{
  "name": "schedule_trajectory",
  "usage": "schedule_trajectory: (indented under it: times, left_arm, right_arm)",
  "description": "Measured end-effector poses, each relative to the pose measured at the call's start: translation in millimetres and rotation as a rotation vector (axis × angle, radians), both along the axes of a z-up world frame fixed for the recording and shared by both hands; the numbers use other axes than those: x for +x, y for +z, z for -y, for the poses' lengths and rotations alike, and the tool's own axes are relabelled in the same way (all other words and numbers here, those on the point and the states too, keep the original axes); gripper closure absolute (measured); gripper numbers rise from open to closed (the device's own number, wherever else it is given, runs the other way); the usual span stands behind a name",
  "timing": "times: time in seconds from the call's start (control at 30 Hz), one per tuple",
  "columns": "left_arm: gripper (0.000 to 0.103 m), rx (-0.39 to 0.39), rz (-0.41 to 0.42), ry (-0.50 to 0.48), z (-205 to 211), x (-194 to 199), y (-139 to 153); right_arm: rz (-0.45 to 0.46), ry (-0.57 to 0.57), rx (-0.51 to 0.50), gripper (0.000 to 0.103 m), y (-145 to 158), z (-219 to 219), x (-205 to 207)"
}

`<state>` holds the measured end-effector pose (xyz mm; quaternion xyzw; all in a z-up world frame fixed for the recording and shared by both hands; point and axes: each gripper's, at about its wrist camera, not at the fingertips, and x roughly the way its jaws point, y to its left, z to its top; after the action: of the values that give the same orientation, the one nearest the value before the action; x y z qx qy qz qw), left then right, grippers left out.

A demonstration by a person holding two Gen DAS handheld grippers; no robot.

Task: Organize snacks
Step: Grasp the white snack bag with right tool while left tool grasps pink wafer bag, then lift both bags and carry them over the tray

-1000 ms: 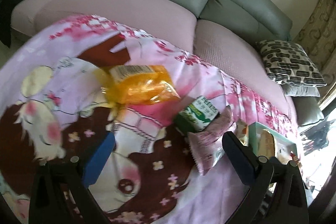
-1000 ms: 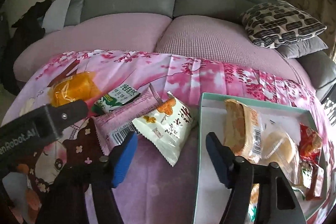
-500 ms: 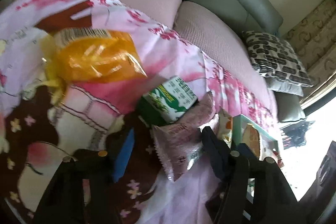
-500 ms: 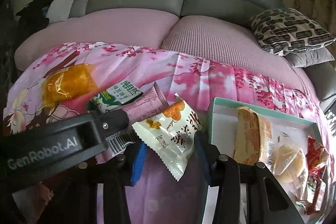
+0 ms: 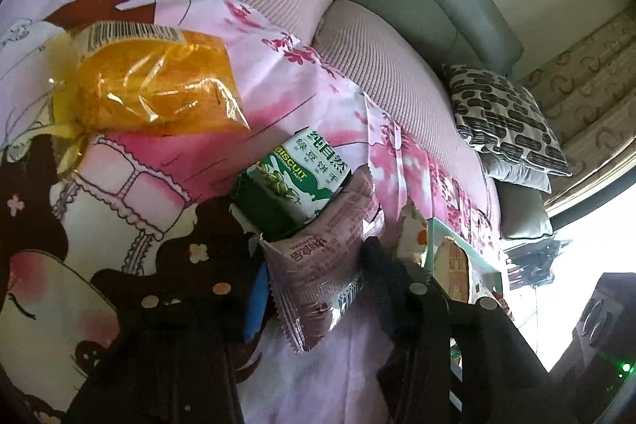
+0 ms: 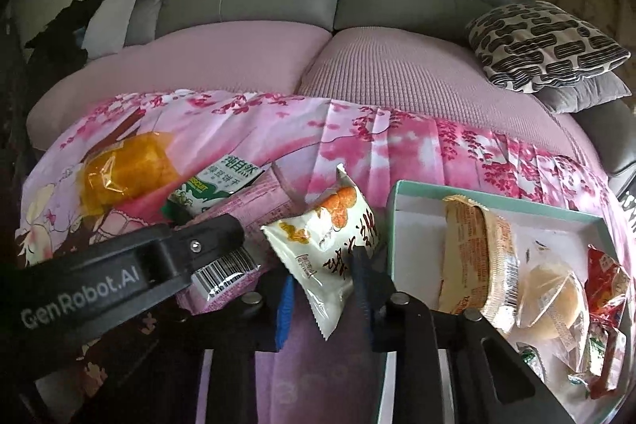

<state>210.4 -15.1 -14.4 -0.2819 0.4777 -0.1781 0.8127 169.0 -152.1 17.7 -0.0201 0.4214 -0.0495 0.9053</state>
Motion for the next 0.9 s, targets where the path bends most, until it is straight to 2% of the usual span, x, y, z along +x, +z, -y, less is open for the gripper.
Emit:
schedule_trajectory:
  times: [0.17,0.43,0.77,0.9]
  left_arm:
    - [0.063,0.008,0.024,0.012,-3.4,-6.4,9.9]
    - [0.074,0.034,0.094,0.009,-5.3,-25.3,31.3]
    - [0.076,0.079,0.147,0.025,-10.7,-49.5,49.7]
    - [0.076,0.09,0.16,0.022,-8.2,-54.3,56.9]
  right_arm:
    - [0.022,-0.015,0.049,0.081,11.3,9.0,-8.5]
    - [0.055,-0.012,0.096,0.082,29.6,12.0,-27.8]
    - [0.062,0.032,0.137,0.084,40.5,10.3,-61.7]
    - [0.044,0.029,0.144,0.084,34.8,13.3,-60.9]
